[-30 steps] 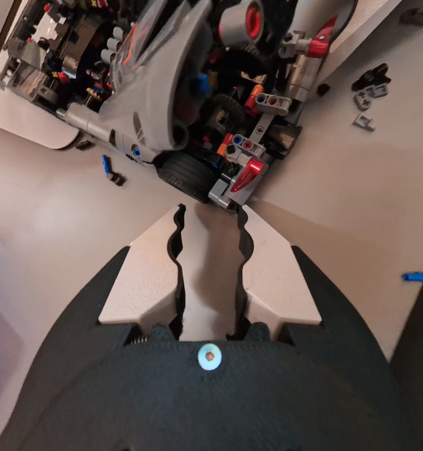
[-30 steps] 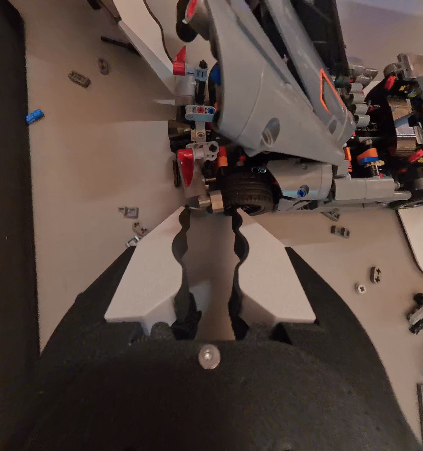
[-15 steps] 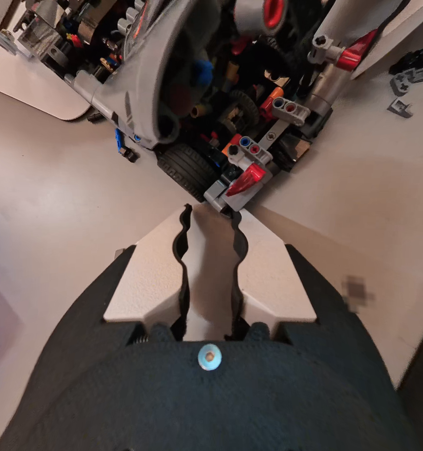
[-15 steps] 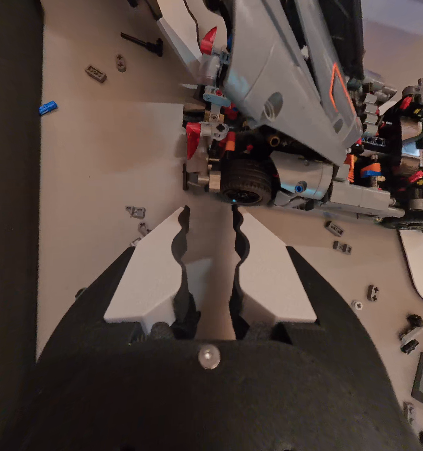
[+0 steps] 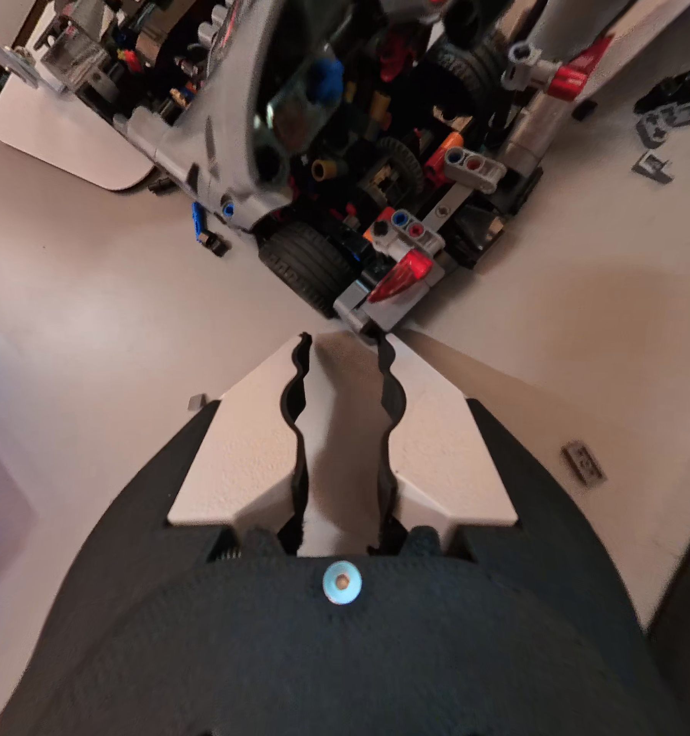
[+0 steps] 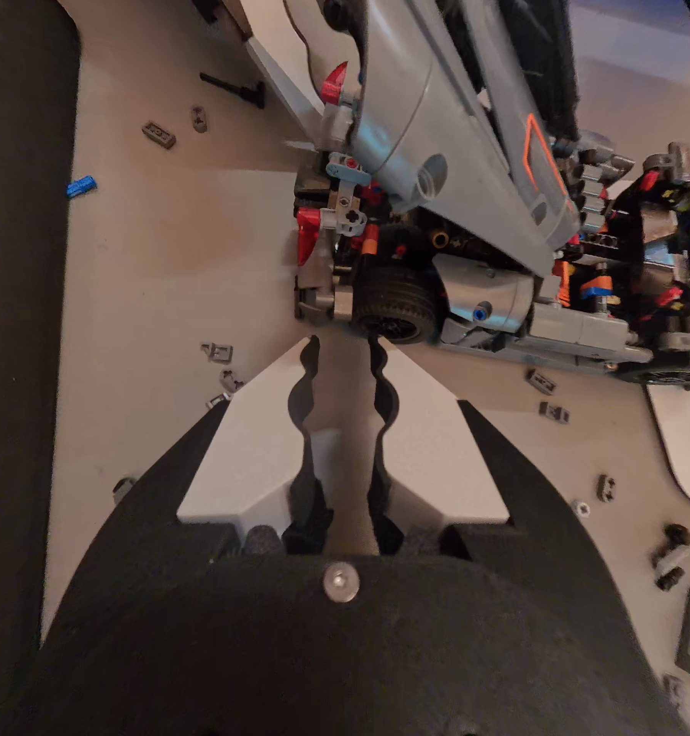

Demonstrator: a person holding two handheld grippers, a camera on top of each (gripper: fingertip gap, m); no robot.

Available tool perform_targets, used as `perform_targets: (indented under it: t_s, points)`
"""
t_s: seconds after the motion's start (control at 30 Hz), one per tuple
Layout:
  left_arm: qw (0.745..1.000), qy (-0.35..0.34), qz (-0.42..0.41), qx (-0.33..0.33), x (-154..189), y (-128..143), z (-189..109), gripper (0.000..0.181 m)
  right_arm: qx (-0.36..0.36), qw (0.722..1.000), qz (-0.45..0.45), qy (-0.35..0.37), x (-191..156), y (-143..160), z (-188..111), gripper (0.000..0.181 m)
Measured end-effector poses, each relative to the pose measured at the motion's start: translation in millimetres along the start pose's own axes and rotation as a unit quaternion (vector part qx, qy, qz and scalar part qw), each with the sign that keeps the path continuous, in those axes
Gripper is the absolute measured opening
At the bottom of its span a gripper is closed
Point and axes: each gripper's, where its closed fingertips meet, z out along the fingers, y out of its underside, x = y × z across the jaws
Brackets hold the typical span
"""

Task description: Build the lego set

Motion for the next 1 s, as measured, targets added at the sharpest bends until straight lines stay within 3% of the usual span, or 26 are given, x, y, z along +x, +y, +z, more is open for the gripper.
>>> perform_targets:
  t_s: [0.13, 0.2, 0.33, 0.43, 0.5, 0.6, 0.73, 1.0]
  points:
    - [1.0, -0.023, -0.001, -0.002, -5.7, 3.4, -21.6, 0.035, 0.015, 0.999, 0.025, 0.019, 15.3, -1.0, -15.4, 0.024]
    - [0.997, -0.071, -0.001, 0.015, -18.5, -4.0, -39.4, 0.042, 0.023, 0.998, 0.05, 0.029, 26.4, 0.3, -22.8, 0.024]
    - [0.981, -0.151, 0.007, 0.124, -29.3, -55.8, -89.3, 0.05, 0.054, 0.993, 0.088, 0.055, 49.7, -0.6, -39.9, 0.022]
    - [0.967, -0.169, 0.028, 0.186, -18.5, -105.6, -113.7, 0.049, 0.078, 0.988, 0.117, 0.068, 66.4, 0.3, -51.0, 0.022]
    - [0.97, -0.145, 0.045, 0.19, -3.1, -131.3, -109.6, 0.05, 0.081, 0.986, 0.133, 0.064, 71.8, 5.0, -52.4, 0.022]
    - [0.975, -0.146, 0.082, 0.144, 6.3, -145.4, -86.7, 0.046, 0.083, 0.984, 0.148, 0.061, 76.6, 10.6, -52.6, 0.022]
    - [0.984, -0.136, 0.088, 0.075, 10.0, -129.7, -55.9, 0.039, 0.097, 0.981, 0.158, 0.058, 78.1, 8.4, -57.0, 0.022]
    - [0.989, -0.114, 0.072, 0.062, 17.8, -119.9, -45.6, 0.032, 0.1, 0.983, 0.15, 0.045, 68.8, 3.0, -54.1, 0.022]
